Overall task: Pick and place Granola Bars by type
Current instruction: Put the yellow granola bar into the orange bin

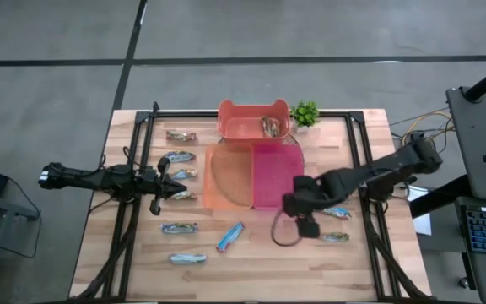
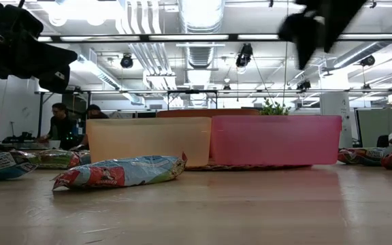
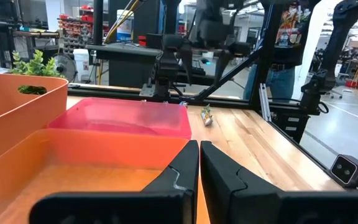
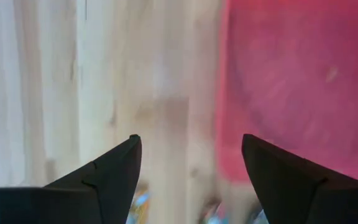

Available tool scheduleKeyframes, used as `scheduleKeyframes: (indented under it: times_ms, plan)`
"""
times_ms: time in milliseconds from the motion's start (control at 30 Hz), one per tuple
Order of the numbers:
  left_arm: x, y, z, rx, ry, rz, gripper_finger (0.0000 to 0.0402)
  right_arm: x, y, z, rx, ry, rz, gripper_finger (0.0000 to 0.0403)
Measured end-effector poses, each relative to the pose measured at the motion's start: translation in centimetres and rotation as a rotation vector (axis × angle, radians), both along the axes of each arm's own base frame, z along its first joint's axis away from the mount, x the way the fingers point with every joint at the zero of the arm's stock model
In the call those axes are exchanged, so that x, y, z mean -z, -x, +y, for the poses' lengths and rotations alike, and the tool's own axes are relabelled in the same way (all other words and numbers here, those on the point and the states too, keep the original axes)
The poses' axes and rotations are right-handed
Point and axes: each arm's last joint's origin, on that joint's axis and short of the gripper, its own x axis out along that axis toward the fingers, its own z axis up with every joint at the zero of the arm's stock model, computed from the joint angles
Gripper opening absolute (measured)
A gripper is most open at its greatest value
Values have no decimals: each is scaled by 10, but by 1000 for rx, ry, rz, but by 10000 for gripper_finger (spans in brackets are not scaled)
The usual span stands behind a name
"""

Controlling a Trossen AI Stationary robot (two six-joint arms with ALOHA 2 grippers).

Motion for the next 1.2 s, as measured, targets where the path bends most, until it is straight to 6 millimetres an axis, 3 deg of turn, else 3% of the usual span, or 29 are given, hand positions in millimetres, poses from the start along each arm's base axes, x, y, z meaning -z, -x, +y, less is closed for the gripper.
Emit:
scheduleKeyframes:
  times_ms: [233, 533, 800, 1200]
  plan:
    - [0, 0, 0, 0, 0, 0, 0, 29, 40, 15, 114, -38, 188, 264]
    - [0, 0, 0, -1, 0, 0, 0, 51, 71, 29, 135, -56, 327, 256]
    - [0, 0, 0, -1, 0, 0, 0, 73, 87, 34, 155, -58, 396, 255]
    - [0, 0, 0, -1, 0, 0, 0, 97, 94, 37, 187, -83, 437, 257]
